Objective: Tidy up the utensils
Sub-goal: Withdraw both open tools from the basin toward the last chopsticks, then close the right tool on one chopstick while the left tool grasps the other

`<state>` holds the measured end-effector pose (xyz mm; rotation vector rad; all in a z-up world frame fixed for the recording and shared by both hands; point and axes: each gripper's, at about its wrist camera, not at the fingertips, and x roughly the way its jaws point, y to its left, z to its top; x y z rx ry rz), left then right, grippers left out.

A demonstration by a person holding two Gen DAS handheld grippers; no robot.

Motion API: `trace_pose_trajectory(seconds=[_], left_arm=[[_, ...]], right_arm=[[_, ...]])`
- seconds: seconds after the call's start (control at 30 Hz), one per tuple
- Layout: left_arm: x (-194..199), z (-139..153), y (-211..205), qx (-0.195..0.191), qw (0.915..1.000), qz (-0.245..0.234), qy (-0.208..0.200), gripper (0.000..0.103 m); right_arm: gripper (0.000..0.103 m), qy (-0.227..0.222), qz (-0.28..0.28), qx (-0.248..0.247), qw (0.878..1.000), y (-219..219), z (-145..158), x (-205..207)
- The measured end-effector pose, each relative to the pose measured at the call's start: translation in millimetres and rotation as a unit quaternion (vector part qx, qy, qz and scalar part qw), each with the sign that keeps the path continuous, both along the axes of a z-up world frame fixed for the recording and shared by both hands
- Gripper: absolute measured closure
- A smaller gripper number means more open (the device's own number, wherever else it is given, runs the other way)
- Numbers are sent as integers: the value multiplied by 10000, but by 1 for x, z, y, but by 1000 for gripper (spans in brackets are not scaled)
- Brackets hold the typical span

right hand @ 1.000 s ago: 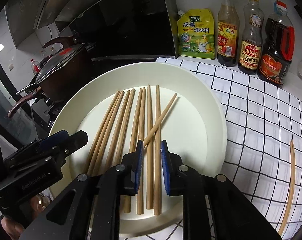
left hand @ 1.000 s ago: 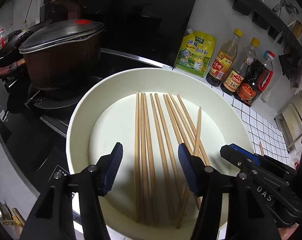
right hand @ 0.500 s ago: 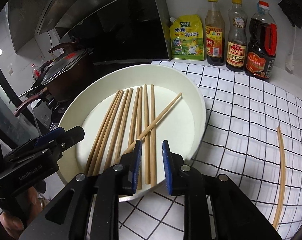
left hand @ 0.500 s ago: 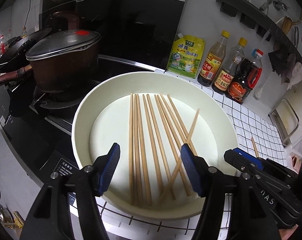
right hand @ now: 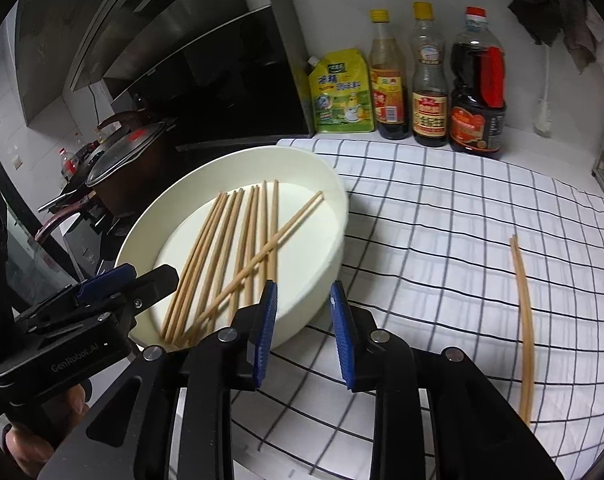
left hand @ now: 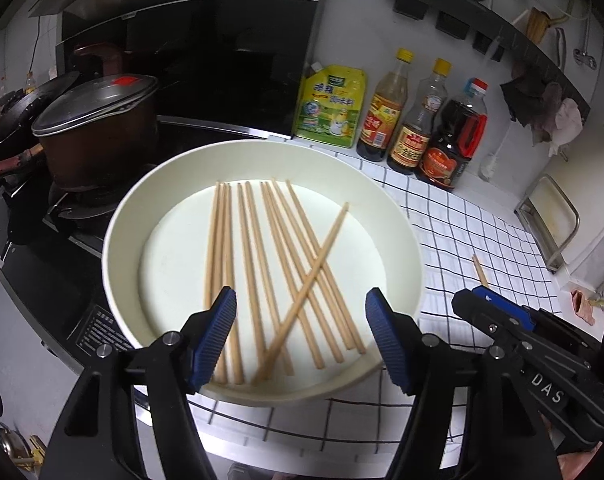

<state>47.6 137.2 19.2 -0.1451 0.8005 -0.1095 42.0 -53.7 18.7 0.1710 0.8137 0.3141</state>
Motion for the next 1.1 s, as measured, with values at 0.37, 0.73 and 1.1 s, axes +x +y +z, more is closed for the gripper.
trace_pose_trajectory(seconds=[0.37,0.73,1.1], left_arm=[[-9,0,-58,83,9989,-466,6,37],[-16,-1,-124,82,9952,-979,1,34],[-14,-32,-179,215,9911,-1284,275,29]], right_arm=[[73,-58,-584,-80,9982,-74,-3,-24],[72,157,-1419,-145,9896,-165,-30,-45],[67,512,-1471,-426,9869,-194,-72,-34]])
